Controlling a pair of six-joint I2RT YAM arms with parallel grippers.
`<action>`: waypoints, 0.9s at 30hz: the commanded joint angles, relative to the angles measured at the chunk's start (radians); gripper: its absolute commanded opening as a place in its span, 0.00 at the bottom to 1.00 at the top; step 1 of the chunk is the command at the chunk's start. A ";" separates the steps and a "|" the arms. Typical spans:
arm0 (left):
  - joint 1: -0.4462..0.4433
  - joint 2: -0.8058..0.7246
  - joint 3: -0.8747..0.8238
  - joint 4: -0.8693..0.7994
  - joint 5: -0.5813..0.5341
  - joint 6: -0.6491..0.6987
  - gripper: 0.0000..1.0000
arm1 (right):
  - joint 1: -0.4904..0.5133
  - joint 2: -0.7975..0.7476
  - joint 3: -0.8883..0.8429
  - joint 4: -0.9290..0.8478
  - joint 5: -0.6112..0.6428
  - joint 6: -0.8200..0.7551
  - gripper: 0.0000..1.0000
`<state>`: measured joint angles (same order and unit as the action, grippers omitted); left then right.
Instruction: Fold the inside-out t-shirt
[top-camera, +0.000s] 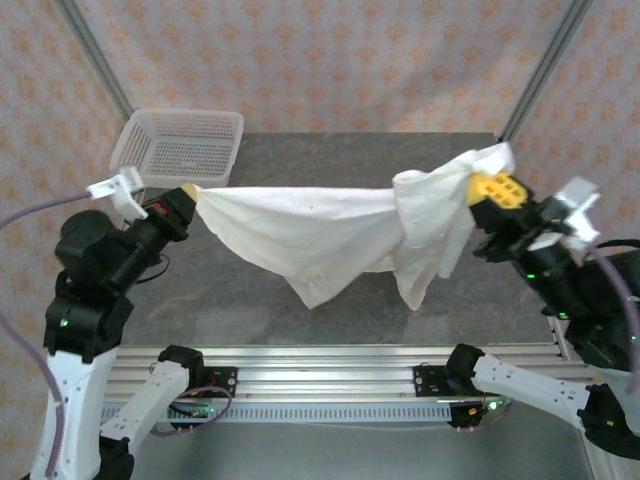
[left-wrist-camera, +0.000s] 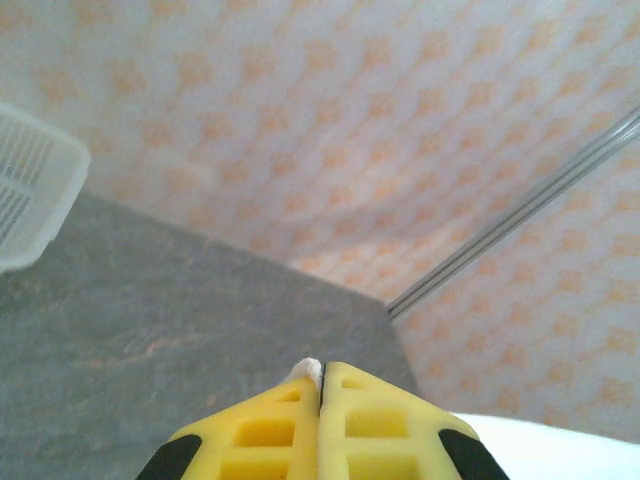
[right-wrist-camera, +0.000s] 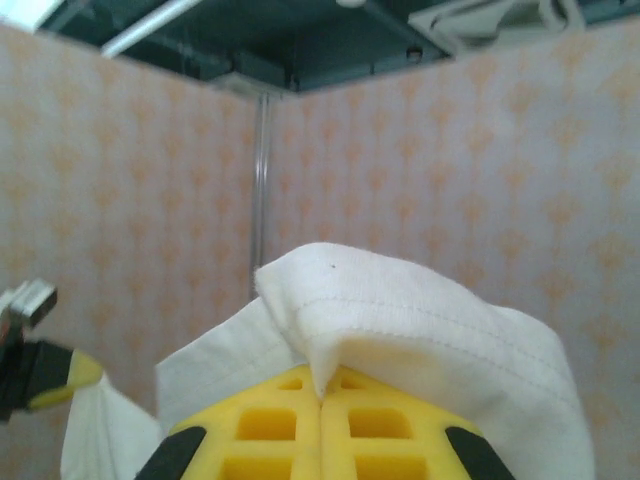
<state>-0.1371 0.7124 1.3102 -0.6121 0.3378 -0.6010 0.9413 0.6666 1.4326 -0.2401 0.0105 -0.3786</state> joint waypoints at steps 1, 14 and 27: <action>0.001 0.033 0.047 -0.025 -0.100 0.001 0.00 | -0.004 0.080 0.054 -0.064 0.121 0.036 0.00; 0.001 0.364 -0.422 0.171 -0.121 -0.122 0.00 | -0.365 0.318 -0.264 -0.060 -0.004 0.438 0.00; 0.013 0.795 -0.448 0.384 -0.147 -0.108 0.19 | -0.555 0.552 -0.497 0.170 -0.342 0.594 0.00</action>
<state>-0.1345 1.5433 0.8219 -0.2825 0.2195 -0.7284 0.3878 1.2427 0.9222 -0.1680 -0.2790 0.1814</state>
